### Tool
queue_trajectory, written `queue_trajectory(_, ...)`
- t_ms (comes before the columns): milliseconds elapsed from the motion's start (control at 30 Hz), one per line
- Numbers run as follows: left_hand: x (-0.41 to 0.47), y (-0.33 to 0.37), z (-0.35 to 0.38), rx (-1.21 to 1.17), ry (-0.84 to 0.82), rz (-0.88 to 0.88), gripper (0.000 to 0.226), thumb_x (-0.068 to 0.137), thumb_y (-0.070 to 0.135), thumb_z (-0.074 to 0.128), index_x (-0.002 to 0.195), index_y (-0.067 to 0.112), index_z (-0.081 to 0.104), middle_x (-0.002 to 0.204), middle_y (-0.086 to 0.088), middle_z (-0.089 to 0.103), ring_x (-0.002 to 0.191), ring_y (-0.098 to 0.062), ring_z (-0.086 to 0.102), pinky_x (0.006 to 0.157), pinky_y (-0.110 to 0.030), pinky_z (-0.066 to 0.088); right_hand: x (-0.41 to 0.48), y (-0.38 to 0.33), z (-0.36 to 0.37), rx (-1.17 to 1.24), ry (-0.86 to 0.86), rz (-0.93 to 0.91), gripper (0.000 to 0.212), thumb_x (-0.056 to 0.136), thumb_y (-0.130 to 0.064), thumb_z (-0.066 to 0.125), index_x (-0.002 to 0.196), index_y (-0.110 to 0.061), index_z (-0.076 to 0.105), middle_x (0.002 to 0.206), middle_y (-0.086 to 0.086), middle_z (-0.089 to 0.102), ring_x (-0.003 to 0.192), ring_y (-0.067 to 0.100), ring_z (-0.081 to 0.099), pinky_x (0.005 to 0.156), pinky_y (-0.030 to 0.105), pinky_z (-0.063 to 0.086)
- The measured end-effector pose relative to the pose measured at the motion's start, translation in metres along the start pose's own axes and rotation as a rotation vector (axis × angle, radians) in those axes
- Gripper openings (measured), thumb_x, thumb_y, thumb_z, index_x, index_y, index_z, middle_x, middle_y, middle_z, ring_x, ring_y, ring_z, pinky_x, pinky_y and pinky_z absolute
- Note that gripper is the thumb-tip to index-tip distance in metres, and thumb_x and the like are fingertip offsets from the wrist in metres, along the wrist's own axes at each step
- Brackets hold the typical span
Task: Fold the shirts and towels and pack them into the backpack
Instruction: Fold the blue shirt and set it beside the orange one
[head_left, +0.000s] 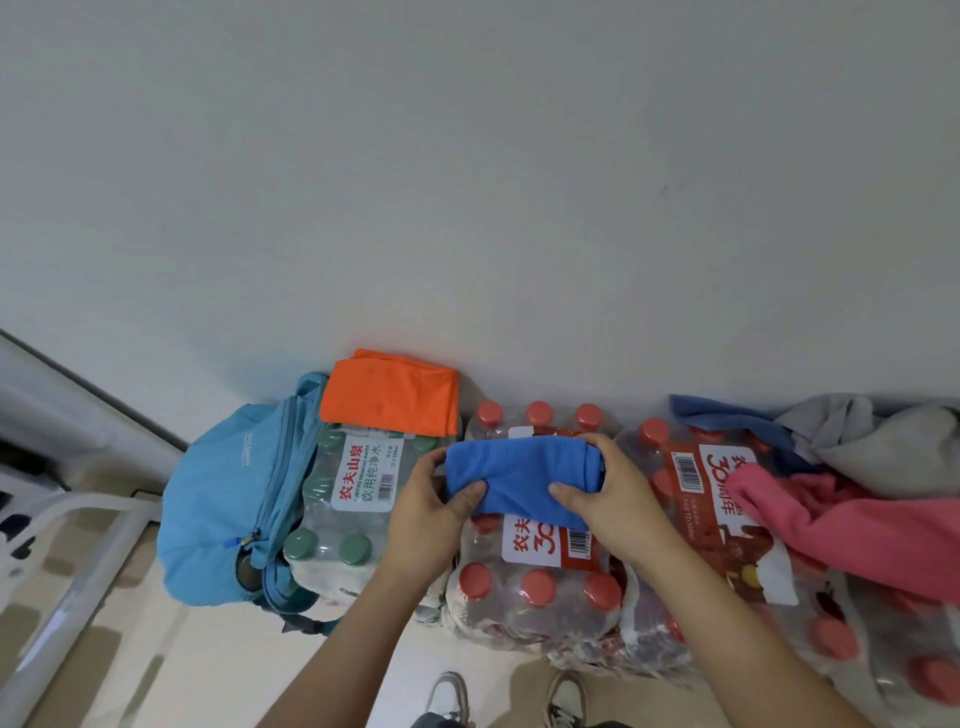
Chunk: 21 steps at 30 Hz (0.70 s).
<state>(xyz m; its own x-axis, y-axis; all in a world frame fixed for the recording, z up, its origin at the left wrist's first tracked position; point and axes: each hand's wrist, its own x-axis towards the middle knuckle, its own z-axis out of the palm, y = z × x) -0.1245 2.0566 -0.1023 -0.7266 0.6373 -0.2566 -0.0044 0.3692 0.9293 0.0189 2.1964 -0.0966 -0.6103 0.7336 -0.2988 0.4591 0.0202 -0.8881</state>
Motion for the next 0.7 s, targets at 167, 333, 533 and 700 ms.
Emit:
queue_trajectory(167, -0.006, 0.014, -0.011, -0.062, 0.085, 0.052, 0.034, 0.091, 0.018, 0.062, 0.116, 0.033, 0.046, 0.088, -0.012, 0.071, 0.084, -0.019, 0.068, 0.076, -0.037, 0.055, 0.007, -0.017, 0.011, 0.017, 0.144, -0.039, 0.036, 0.082, -0.025, 0.073, 0.108, -0.029, 0.047, 0.105, -0.004, 0.057, 0.093, 0.013, 0.057, 0.068, 0.026, 0.046)
queue_trajectory(333, 0.013, 0.038, -0.059, -0.03, 0.168, 0.212, 0.028, 0.095, 0.015, 0.054, 0.112, 0.036, 0.045, 0.054, -0.004, 0.051, 0.053, -0.009, 0.047, 0.055, -0.029, 0.042, 0.02, -0.066, 0.045, 0.074, 0.174, -0.122, 0.036, 0.086, -0.031, 0.069, 0.111, -0.031, 0.044, 0.097, -0.007, 0.056, 0.084, 0.009, 0.058, 0.063, 0.025, 0.047)
queue_trajectory(533, 0.08, 0.049, -0.121, 0.158, 0.236, 0.281, 0.021, 0.097, 0.017, 0.047, 0.103, 0.035, 0.04, 0.06, -0.004, 0.042, 0.048, -0.01, 0.039, 0.05, -0.024, 0.035, 0.062, -0.113, 0.11, 0.108, 0.288, -0.16, 0.032, 0.092, -0.02, 0.06, 0.117, -0.027, 0.042, 0.087, -0.007, 0.054, 0.074, 0.008, 0.055, 0.058, 0.027, 0.044)
queue_trajectory(700, 0.122, 0.019, -0.14, 0.567, 0.07, 0.344, 0.033, 0.097, 0.018, 0.046, 0.127, 0.03, 0.048, 0.08, 0.002, 0.058, 0.075, -0.02, 0.057, 0.063, -0.024, 0.03, 0.078, -0.1, 0.152, -0.205, 0.466, -0.169, 0.026, 0.084, -0.007, 0.064, 0.106, -0.017, 0.053, 0.098, 0.004, 0.053, 0.084, 0.022, 0.056, 0.069, 0.034, 0.047)
